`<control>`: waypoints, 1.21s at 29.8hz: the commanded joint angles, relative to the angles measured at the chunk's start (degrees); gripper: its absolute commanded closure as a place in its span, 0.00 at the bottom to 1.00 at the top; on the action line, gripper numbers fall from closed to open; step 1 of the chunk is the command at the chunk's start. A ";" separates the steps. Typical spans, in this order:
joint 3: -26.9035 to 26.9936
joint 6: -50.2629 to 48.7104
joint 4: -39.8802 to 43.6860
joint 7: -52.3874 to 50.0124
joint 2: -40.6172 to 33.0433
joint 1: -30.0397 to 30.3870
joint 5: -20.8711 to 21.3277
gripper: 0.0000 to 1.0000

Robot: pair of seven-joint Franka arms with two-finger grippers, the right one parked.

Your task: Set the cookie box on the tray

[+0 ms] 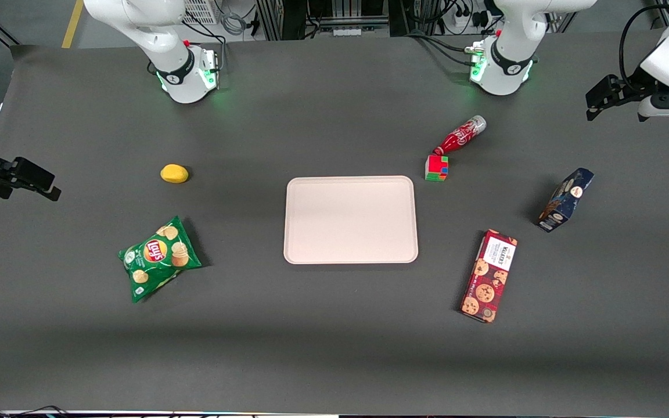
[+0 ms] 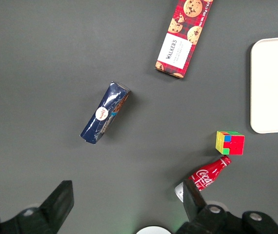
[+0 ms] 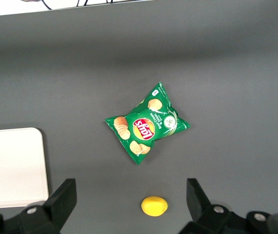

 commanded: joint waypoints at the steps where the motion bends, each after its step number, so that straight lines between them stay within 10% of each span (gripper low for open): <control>1: -0.15 0.28 0.28 -0.66 -0.05 -0.26 0.77 0.00; 24: 0.29 -2.35 4.41 1.10 0.57 -0.17 0.77 0.00; 36: 4.95 -5.61 8.02 21.39 2.93 -0.17 3.58 0.00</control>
